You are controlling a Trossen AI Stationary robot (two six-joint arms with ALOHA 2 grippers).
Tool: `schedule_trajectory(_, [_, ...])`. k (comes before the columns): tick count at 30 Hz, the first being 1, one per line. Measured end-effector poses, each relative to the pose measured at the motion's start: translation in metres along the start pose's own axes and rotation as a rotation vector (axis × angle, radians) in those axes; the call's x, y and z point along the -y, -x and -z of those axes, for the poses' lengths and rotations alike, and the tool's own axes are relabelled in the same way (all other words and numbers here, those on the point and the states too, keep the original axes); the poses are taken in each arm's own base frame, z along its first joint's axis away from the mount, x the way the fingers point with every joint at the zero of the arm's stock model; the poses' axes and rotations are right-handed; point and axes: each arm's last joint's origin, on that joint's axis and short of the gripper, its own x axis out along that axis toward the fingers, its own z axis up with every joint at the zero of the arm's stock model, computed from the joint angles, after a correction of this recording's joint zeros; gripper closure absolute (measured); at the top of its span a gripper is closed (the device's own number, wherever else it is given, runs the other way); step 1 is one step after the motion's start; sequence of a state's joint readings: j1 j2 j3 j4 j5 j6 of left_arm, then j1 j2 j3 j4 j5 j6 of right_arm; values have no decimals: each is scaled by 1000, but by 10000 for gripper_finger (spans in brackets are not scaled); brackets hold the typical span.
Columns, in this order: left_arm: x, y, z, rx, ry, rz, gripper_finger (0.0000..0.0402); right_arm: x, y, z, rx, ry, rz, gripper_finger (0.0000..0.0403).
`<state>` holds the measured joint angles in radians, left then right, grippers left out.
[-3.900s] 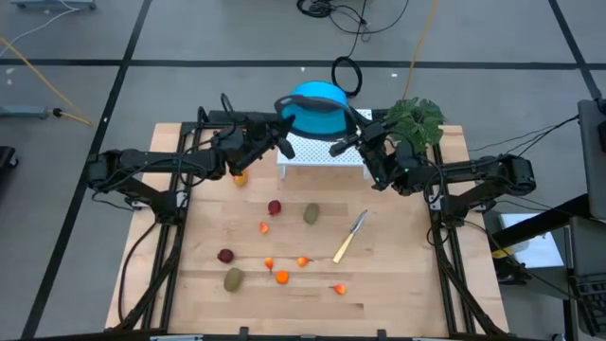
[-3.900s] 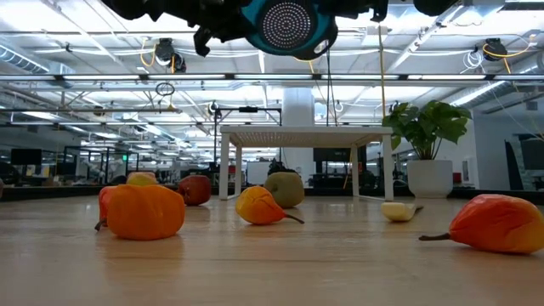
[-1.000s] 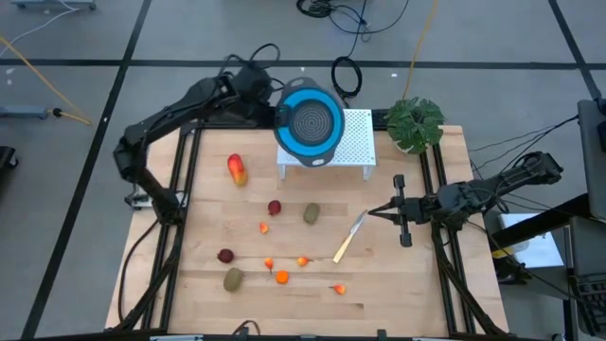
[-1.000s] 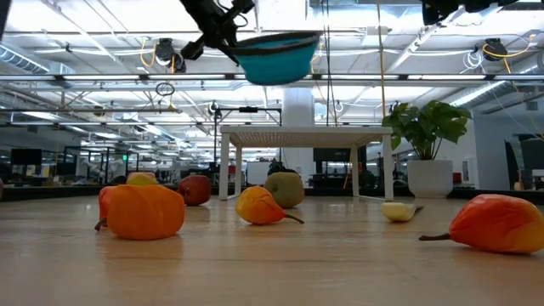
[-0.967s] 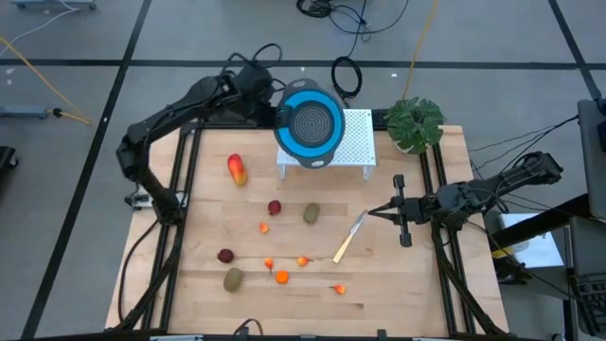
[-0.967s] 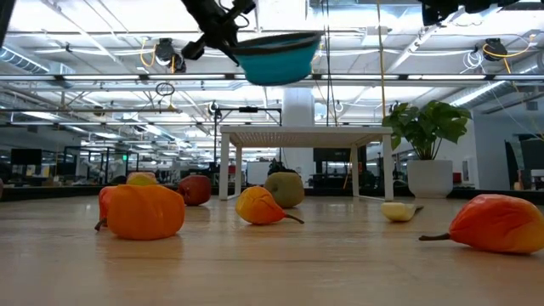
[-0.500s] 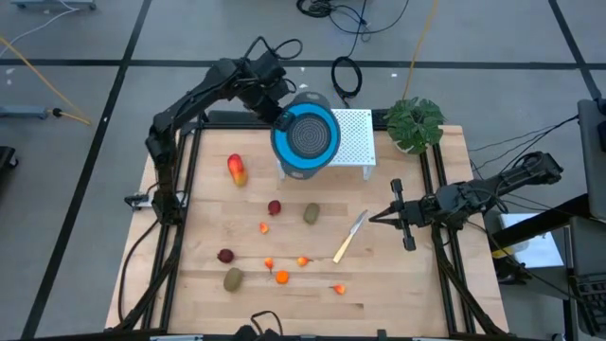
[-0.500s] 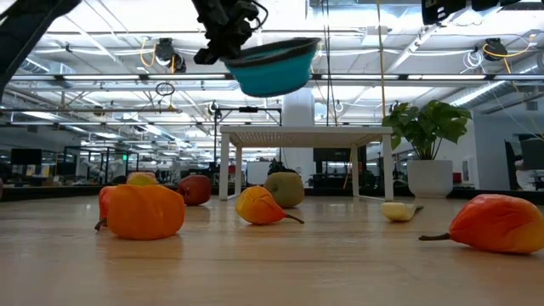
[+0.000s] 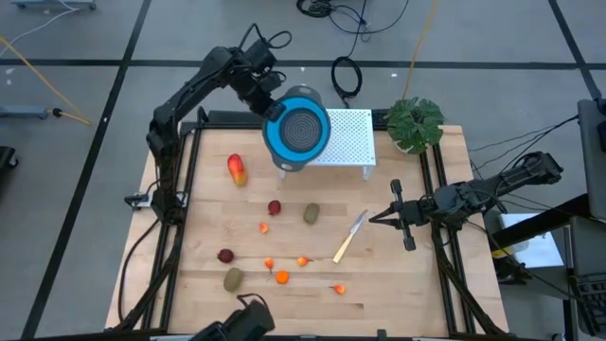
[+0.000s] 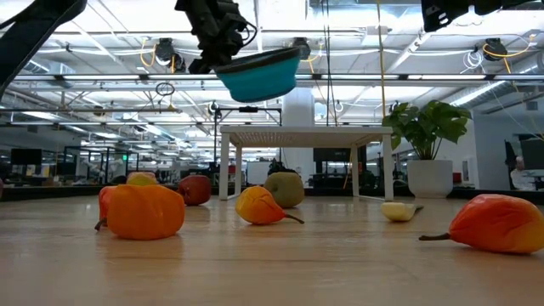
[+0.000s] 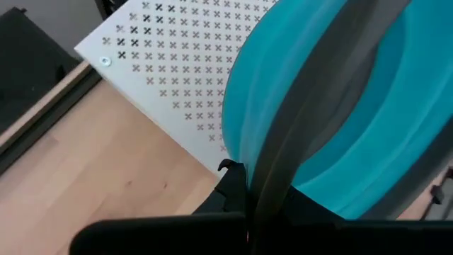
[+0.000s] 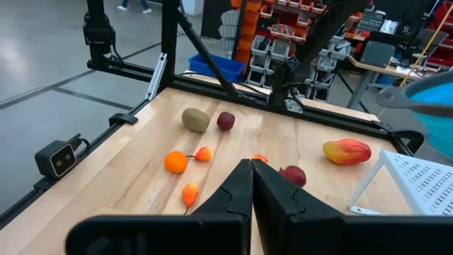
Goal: Pick & Place Fruit
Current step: Put the blue strainer bowl on the shelf
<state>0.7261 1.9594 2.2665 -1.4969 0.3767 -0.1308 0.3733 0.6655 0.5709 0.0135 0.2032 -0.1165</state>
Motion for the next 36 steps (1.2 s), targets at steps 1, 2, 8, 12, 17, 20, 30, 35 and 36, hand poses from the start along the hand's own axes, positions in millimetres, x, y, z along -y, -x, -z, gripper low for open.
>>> schedule_trajectory(1, [-3,1,1,-6,2,-4,401,0,0,0,0,0,1,403])
schedule_trajectory(2, [-4,2,1,-12,4,-7,401,0,0,0,0,0,2,403])
schedule_trajectory(8, [-12,5,0,-6,14,-3,401,0,0,0,0,0,2,403])
schedule_trajectory(12, [-19,-1,-2,-35,50,4,401,0,0,0,0,-1,3,403])
schedule_trajectory(17, [-27,-18,-5,-107,123,14,401,0,0,0,1,-1,4,403])
schedule_trajectory(20, [-29,-24,-7,-122,149,19,401,0,0,0,1,-1,5,403])
schedule_trajectory(30, [-29,-24,-7,-119,213,13,401,0,0,0,0,-1,5,403])
schedule_trajectory(35, [-29,-28,-9,-114,220,9,401,0,0,0,0,-1,5,403])
schedule_trajectory(36, [-29,-28,-10,-111,222,6,401,0,0,0,0,-1,5,403])
